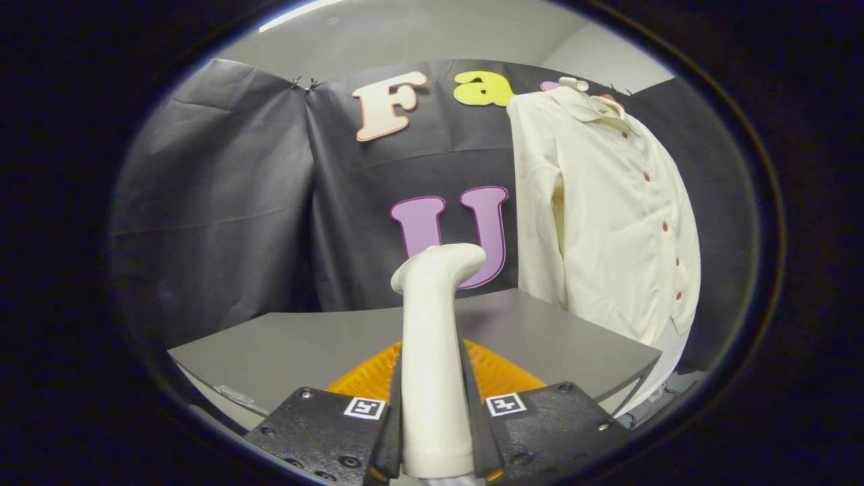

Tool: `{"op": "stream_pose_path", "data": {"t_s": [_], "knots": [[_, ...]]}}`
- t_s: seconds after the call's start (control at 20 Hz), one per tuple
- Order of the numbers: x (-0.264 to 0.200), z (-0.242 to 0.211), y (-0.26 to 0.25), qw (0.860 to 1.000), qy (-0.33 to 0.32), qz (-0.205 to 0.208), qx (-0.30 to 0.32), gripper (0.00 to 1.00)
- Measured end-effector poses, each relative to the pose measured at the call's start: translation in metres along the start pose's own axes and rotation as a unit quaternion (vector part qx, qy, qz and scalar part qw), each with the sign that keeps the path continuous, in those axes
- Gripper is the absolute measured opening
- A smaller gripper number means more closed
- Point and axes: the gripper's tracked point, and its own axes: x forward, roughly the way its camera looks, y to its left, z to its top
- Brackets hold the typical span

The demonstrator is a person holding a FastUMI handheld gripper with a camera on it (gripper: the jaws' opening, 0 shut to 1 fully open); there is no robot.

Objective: Iron the clothes twice with a garment steamer, once on the left side and once on the right side.

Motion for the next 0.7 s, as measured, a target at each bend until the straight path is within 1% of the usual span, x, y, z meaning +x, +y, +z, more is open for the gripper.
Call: {"op": "stream_pose_path", "data": {"t_s": [0.15,0.4,0.7], "knots": [[-0.022,0.015,-0.018,1.000,-0.013,0.019,0.008,0.40],[-0.048,0.044,-0.058,0.999,-0.033,0.032,0.004,0.40],[-0.044,0.090,-0.111,0.996,-0.066,0.042,0.040,0.40]]}}
